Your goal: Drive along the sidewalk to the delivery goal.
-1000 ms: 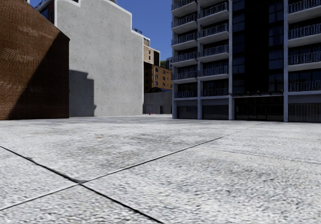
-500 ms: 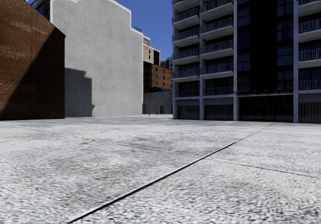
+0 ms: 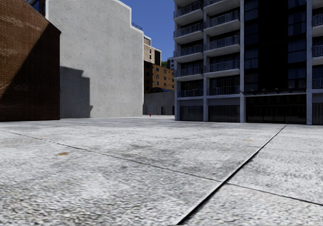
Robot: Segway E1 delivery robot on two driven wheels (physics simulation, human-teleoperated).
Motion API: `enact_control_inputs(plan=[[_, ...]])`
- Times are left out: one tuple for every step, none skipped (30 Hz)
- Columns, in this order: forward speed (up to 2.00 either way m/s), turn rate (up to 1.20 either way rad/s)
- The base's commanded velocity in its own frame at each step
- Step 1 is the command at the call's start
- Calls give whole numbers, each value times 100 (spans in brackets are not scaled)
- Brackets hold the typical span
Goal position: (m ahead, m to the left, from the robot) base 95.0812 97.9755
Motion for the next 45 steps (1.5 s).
enact_control_inputs(plan=[[200,0],[200,0],[200,0],[200,0],[200,0],[200,0],[200,0],[200,0],[200,0],[200,0],[200,0],[200,0],[200,0],[200,0],[200,0],[200,0],[200,0],[200,0],[200,0],[200,0],[200,0],[200,0],[200,0],[200,0],[200,0],[200,0],[200,0],[200,0],[200,0],[200,0],[200,0],[200,0],[200,0],[200,0],[200,0],[200,0],[200,0],[200,0],[200,0],[200,0],[200,0],[200,0],[200,0],[200,0],[200,0]])
